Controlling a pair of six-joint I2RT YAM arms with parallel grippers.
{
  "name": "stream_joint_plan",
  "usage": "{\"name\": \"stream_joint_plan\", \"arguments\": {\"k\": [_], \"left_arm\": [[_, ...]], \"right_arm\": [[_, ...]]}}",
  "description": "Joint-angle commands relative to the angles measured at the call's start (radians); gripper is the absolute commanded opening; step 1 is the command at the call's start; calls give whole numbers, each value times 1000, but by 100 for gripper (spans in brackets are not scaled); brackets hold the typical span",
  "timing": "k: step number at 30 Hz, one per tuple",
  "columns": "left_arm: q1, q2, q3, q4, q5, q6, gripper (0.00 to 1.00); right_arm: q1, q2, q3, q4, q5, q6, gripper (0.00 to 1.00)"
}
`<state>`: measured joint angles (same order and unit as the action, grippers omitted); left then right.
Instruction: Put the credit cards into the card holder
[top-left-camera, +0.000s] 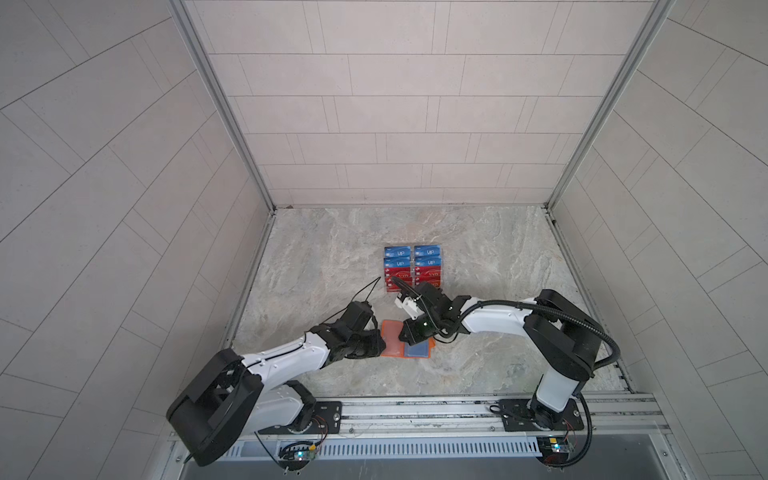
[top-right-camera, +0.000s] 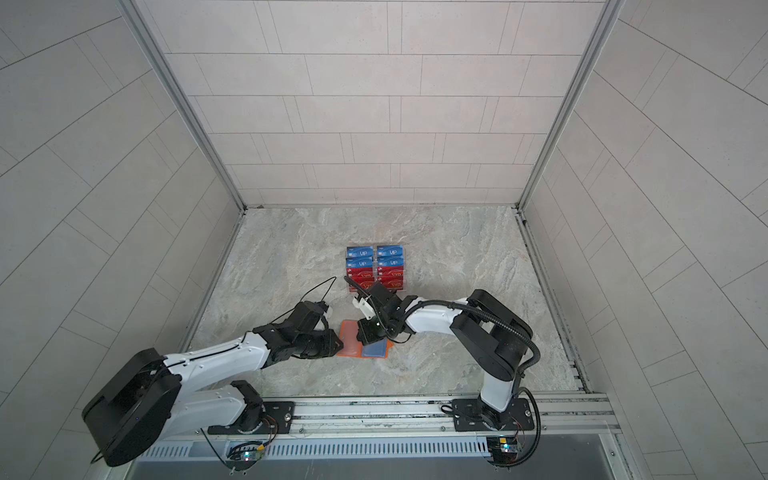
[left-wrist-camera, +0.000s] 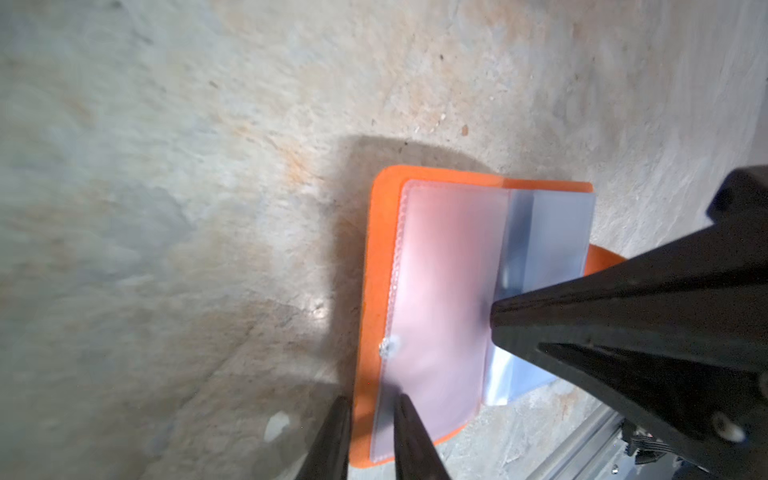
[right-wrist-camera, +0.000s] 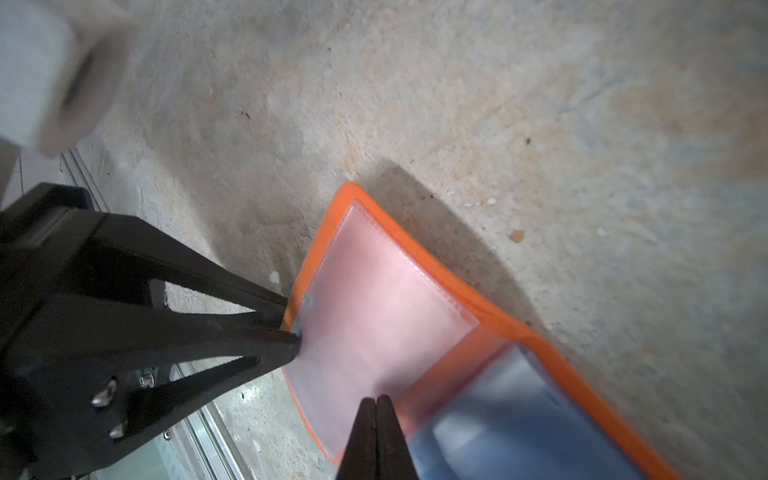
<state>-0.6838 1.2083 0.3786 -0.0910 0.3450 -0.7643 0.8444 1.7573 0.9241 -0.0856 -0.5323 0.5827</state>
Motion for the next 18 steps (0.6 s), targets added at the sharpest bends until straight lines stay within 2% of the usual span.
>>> {"name": "stream_joint_plan", "arguments": {"k": [1, 6, 8, 13, 18], "left_arm": [[-22, -6, -45, -2, -88, -74, 22], [-22, -65, -51, -29, -117, -100, 23], [-22, -94, -27, -55, -97, -92, 28], [-22, -186, 63, -199, -130, -43, 39], [-22, -175, 79, -125, -39, -67, 37]], "right_arm": [[6, 2, 27, -71, 22, -58, 6], [8, -10, -2, -33, 25, -32, 6], [8, -5, -6, -33, 28, -29, 6], [9, 11, -16, -27, 52, -20, 6], [7, 23, -17, -26, 62, -12, 6]]}}
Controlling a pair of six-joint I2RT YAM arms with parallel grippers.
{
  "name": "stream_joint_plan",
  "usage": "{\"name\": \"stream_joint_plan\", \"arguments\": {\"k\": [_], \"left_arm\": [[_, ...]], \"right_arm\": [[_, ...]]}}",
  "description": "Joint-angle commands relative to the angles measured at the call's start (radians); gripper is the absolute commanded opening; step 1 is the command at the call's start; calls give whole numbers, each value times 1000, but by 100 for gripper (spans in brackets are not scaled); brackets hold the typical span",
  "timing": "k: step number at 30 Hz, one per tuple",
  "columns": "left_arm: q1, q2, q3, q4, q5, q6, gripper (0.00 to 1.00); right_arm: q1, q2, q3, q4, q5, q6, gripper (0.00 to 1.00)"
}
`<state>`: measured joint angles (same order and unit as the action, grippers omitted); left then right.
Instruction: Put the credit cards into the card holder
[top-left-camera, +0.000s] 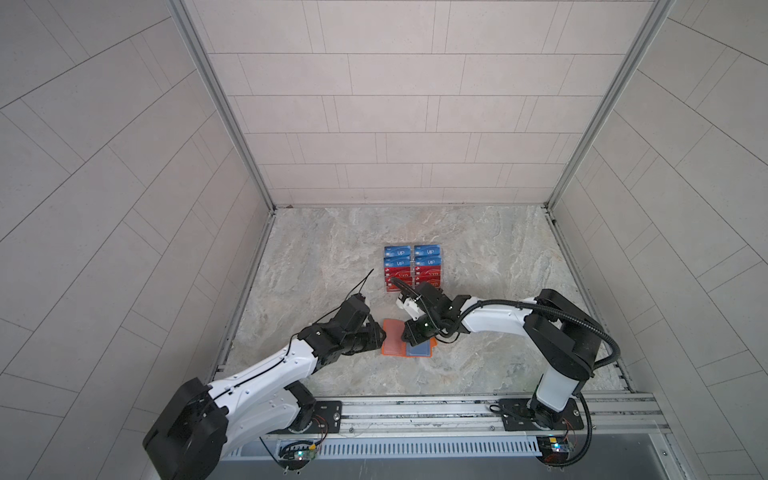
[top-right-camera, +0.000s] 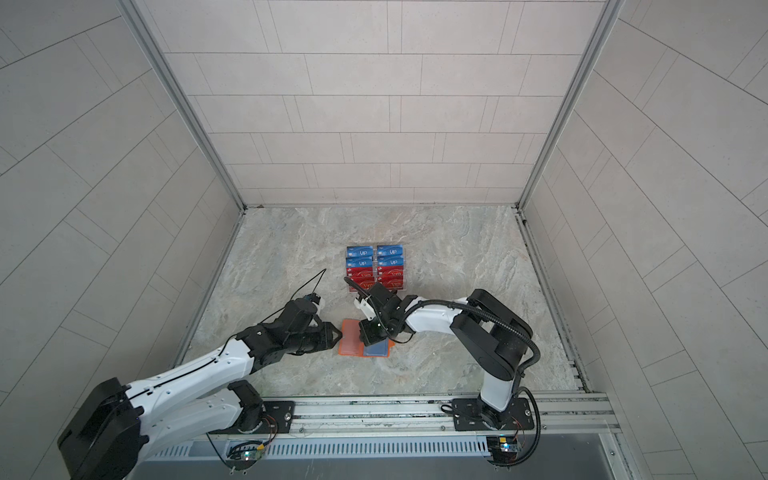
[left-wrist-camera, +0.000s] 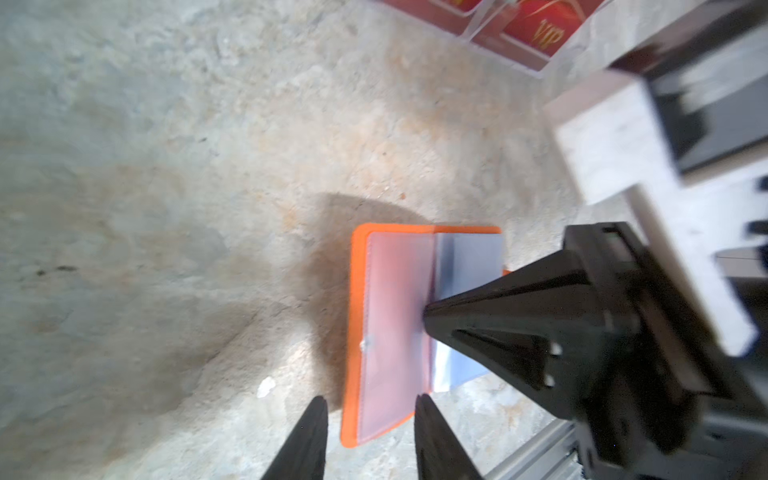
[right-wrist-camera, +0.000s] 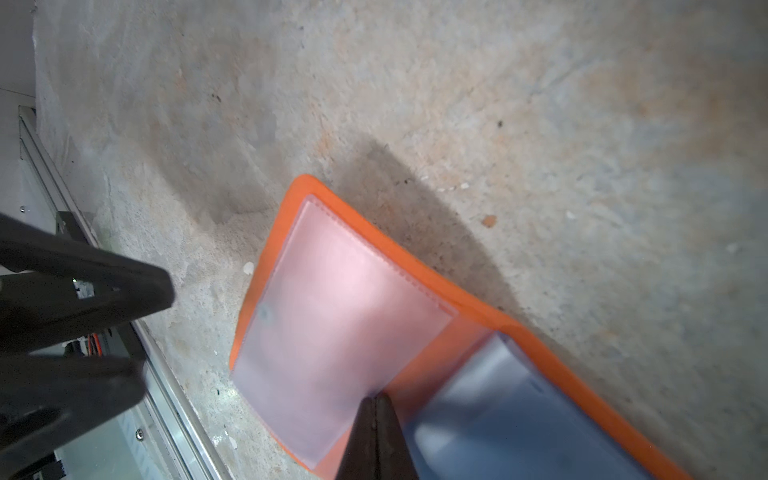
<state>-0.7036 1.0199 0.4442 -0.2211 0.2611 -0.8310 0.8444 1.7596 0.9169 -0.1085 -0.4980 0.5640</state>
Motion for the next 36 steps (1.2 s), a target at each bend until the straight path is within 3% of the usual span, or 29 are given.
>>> {"name": "stream_joint_plan", "arguments": {"k": [1, 11, 20, 27, 29, 36], "left_arm": [[-3, 23, 9, 43, 69, -14, 37], [-4, 207, -33, 307, 132, -48, 26], [-4, 303, -47, 344, 138, -17, 25], [-4, 291, -69, 348, 134, -16, 27], [-4, 285, -73, 348, 134, -17, 27], [-4, 293, -83, 369, 140, -23, 27]], "right_arm": [[8, 23, -6, -9, 30, 7, 6], [7, 25, 1, -16, 16, 14, 6], [-20, -76, 22, -58, 9, -1, 8], [-92, -107, 167, -300, 35, -179, 25], [-126, -101, 218, -373, 44, -244, 37], [-223, -42, 409, -554, 65, -449, 36]]}}
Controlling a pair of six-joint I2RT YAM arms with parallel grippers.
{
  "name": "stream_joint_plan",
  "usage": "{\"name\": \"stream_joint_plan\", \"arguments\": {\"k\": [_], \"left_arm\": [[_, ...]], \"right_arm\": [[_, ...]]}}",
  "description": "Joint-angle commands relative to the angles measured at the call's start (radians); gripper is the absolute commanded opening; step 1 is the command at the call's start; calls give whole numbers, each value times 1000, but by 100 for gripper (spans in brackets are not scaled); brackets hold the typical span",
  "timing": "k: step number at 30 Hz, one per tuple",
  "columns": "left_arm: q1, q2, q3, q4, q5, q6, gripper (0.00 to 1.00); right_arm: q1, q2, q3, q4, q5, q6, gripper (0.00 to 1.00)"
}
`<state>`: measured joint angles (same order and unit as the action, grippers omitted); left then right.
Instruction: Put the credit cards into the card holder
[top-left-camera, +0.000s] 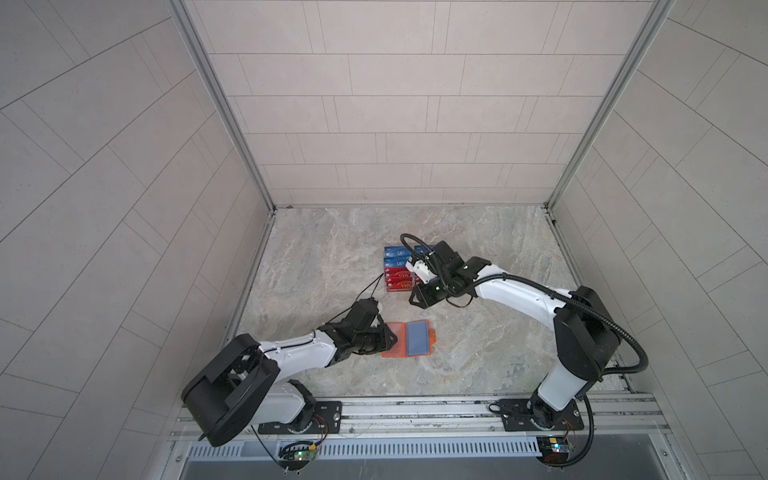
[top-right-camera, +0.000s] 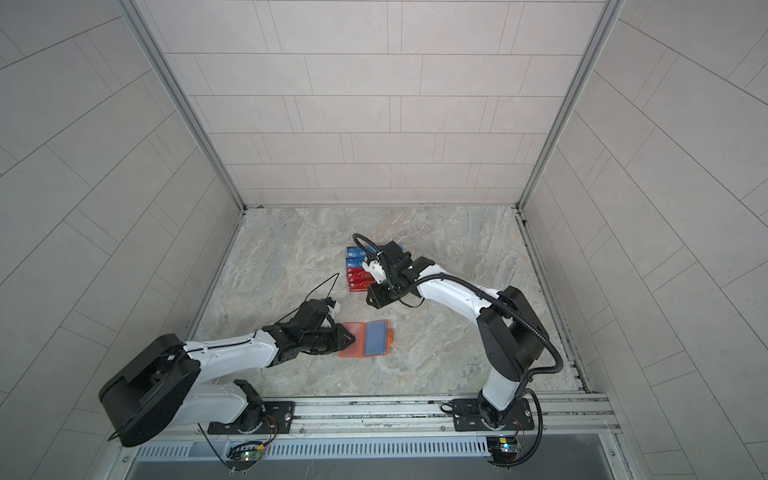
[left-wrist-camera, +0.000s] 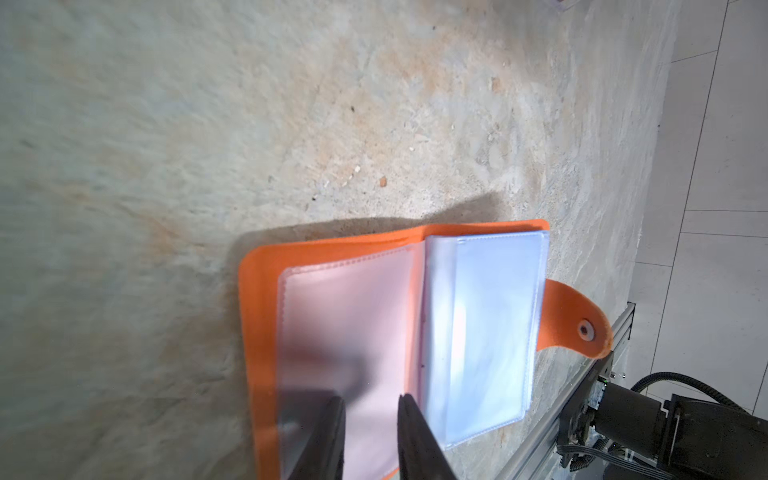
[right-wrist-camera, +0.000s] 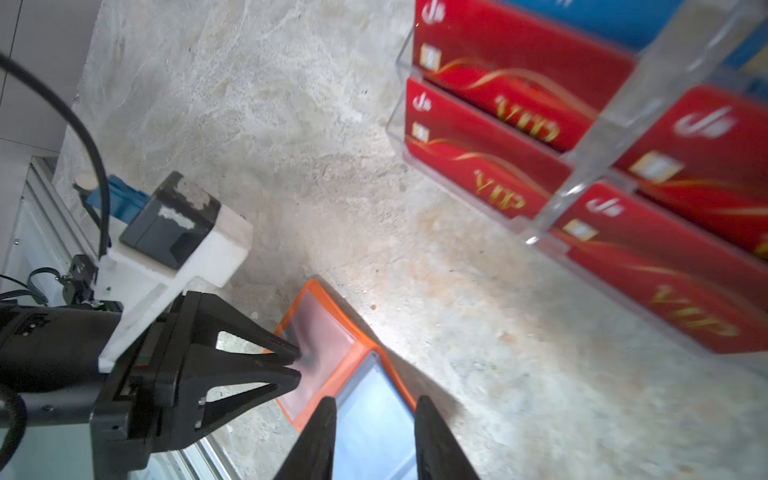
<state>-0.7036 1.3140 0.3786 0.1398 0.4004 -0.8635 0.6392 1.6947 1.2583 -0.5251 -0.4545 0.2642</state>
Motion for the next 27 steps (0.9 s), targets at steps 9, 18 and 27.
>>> {"name": "stream_joint_plan", "arguments": {"k": [9, 18, 27], "left_arm": [[-3, 5, -23, 6, -3, 8, 28], [-4, 20, -14, 0, 11, 20, 29], [-4, 35, -9, 7, 23, 19, 30]], "right_arm": [[-87, 111, 217, -215, 102, -289, 39], [-94, 255, 395, -308, 141, -383, 37], [-93, 340, 467, -357, 207, -426, 38]]}}
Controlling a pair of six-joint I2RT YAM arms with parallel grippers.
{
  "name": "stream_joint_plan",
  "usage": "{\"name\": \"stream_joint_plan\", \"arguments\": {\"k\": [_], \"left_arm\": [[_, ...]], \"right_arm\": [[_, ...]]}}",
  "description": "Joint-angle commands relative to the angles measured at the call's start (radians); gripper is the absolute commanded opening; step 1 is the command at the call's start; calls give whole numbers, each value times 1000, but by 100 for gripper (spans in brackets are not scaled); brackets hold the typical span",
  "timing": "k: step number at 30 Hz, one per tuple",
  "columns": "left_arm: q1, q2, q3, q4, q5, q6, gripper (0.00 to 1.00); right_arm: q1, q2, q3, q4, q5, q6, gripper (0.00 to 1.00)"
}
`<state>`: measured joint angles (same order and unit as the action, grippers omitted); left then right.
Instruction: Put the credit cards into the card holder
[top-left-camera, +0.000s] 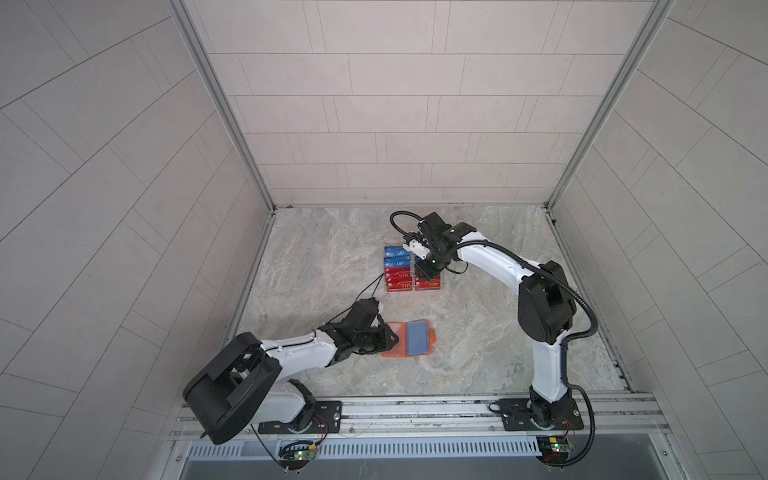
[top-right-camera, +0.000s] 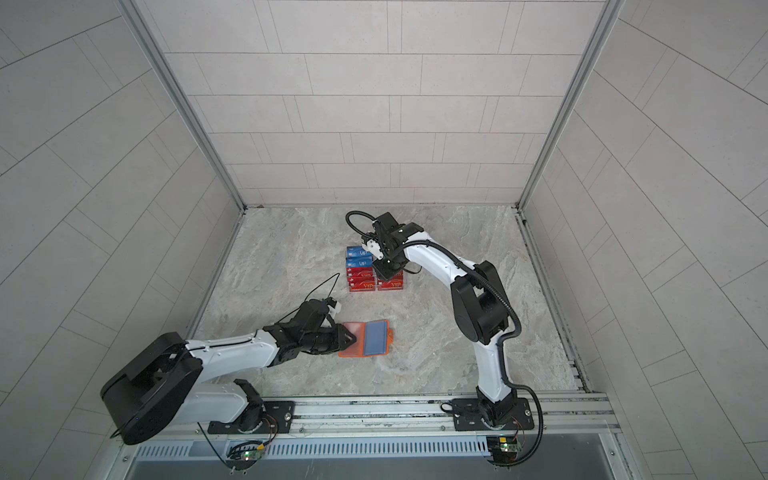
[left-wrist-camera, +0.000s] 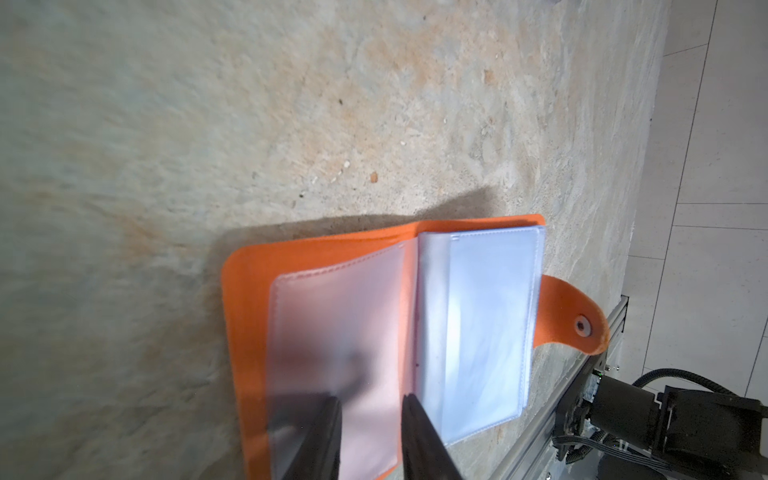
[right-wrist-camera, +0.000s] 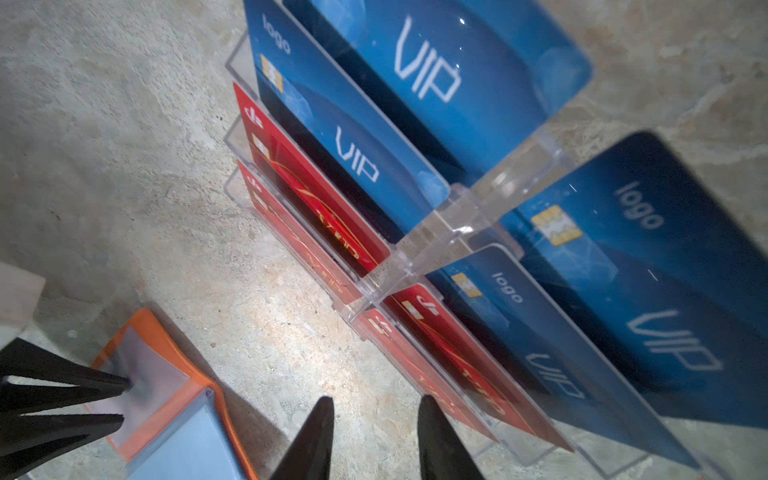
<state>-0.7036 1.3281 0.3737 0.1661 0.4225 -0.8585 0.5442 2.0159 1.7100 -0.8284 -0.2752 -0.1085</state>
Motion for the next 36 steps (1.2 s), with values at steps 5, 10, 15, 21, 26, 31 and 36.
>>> {"name": "stream_joint_plan", "arguments": {"k": [5, 10, 15, 21, 26, 31, 36], "left_arm": [[-4, 23, -1, -26, 4, 16, 31], [-4, 18, -5, -28, 7, 15, 31], [-3, 16, -6, -28, 8, 12, 31], [-4, 15, -9, -29, 6, 9, 31], [-4, 11, -12, -32, 2, 7, 32], [-4, 3, -15, -33, -4, 7, 32], [-4, 14, -14, -31, -2, 9, 32]], "right_arm": [[7, 43, 13, -58, 48, -68, 38], [15, 52, 3, -44, 87, -78, 38], [16, 61, 5, -31, 107, -87, 38], [16, 74, -2, -21, 119, -96, 38], [23, 91, -2, -21, 126, -101, 38], [31, 96, -6, -22, 125, -105, 38], [42, 89, -17, -25, 128, -105, 36]]}}
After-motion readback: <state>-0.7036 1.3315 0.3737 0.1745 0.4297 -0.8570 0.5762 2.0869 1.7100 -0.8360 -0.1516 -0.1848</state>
